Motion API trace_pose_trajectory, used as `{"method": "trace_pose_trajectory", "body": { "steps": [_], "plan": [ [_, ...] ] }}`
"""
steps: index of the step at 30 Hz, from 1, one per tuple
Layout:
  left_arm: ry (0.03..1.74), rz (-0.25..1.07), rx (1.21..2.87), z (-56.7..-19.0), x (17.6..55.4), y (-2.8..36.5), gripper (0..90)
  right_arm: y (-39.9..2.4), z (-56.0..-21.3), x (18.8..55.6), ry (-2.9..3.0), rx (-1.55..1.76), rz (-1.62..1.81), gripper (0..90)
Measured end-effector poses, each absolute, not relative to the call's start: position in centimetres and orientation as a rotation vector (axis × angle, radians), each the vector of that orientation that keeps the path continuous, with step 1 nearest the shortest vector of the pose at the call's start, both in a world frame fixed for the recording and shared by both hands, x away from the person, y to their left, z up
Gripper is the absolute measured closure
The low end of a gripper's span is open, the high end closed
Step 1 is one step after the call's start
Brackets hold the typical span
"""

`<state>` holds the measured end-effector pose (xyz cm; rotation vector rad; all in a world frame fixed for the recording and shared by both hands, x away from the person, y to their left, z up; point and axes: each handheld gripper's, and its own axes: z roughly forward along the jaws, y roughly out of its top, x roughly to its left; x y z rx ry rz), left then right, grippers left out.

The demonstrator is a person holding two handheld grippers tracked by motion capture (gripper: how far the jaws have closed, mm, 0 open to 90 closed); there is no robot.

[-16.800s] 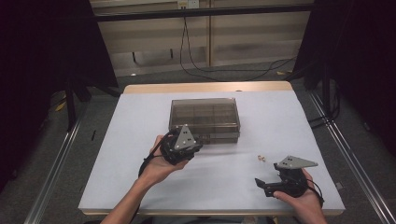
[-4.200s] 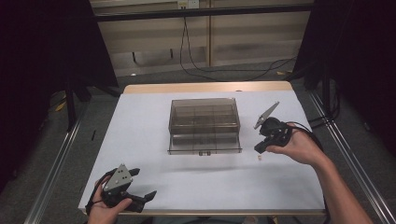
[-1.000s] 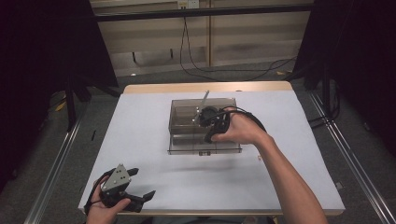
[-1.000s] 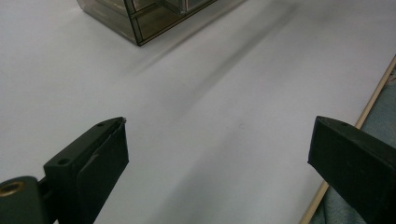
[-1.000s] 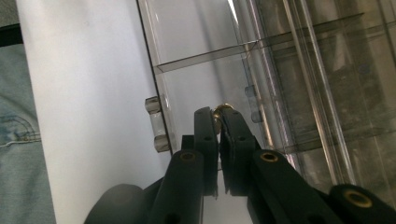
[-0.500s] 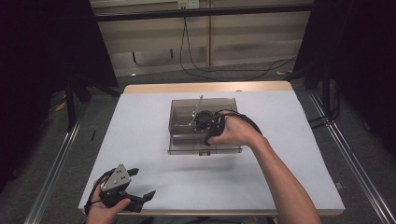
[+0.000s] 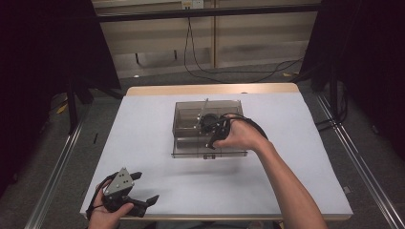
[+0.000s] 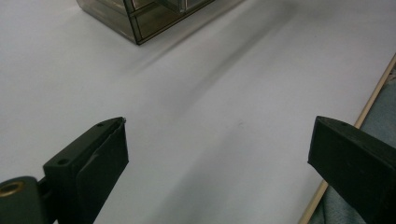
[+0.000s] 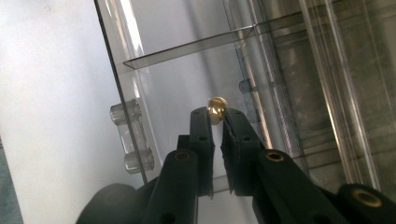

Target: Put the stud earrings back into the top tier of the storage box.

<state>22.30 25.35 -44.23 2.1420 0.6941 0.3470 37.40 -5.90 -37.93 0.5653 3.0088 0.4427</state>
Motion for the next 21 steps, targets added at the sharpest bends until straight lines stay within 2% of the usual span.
{"method": "trace_pose_trajectory", "body": {
  "steps": [9,21],
  "plan": [
    [0.694,0.343,2.145,-44.3,22.3,25.3,4.8,-7.3,-37.3,37.1,2.968,0.616,0.575,77.1],
    [0.700,0.349,2.149,-44.3,22.4,25.4,4.8,-10.0,-36.4,36.5,2.924,0.676,0.729,75.7]
  ]
}}
